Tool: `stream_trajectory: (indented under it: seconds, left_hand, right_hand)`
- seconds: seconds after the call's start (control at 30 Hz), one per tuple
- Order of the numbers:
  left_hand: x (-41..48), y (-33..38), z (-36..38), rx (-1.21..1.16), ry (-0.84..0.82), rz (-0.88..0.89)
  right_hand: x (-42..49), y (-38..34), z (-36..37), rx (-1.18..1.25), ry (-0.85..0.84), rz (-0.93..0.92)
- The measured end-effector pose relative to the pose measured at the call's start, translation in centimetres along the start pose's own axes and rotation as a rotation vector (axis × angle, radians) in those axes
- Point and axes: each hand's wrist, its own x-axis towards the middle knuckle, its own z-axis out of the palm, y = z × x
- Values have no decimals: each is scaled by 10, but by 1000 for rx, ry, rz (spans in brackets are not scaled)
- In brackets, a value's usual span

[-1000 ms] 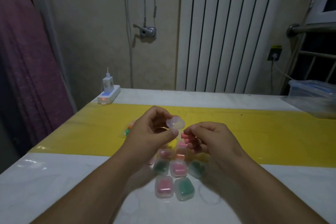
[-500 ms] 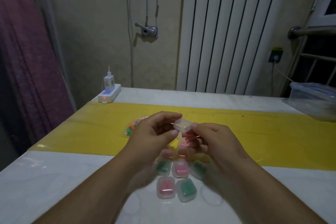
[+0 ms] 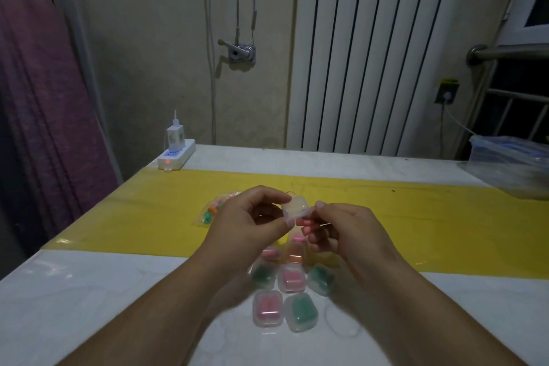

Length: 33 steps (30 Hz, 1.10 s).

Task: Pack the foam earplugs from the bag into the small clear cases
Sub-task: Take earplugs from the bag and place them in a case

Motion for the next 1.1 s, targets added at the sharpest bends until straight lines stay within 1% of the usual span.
stream_trajectory:
  seconds: [0.1, 0.2, 0.33, 0.43, 0.57, 0.67, 0.73, 0.8, 0.83, 0.9, 0.93, 0.97, 1.1]
  left_hand:
    - [0, 1, 0, 8, 11, 16]
    - [-1, 3, 1, 25, 5, 30]
    - [0, 1, 1, 120, 29, 57]
    - [0, -2, 1, 241, 38, 101]
    - [-1, -2, 2, 429, 72, 205]
    - [-2, -3, 4, 478, 68, 224]
    - [-2, -2, 7, 455, 60, 207]
    - [-3, 4, 9, 361, 91, 187]
    - [-4, 6, 10, 271, 116, 159]
    - [-6, 11, 11, 68, 139, 73]
    - [-6, 11, 10, 20, 135, 48]
    - [-7, 10, 10, 13, 116, 46]
    - [-8, 11, 9, 31, 21, 24]
  right_hand:
    - [-3, 3, 0, 24, -33, 5]
    - [-3, 4, -1, -58, -81, -23]
    - [-2, 3, -1, -139, -114, -78]
    - [-2, 4, 0, -161, -102, -96]
    - [-1, 8, 2, -236, -88, -91]
    - [-1, 7, 4, -270, -49, -98]
    - [-1, 8, 5, -294, 5, -94]
    - [0, 9, 5, -309, 36, -73]
    - [0, 10, 5, -277, 39, -55]
    - [-1, 8, 4, -132, 42, -10]
    - [-2, 6, 3, -65, 42, 7]
    - [-3, 4, 3, -32, 39, 7]
    - [-1, 4, 1, -50, 34, -28]
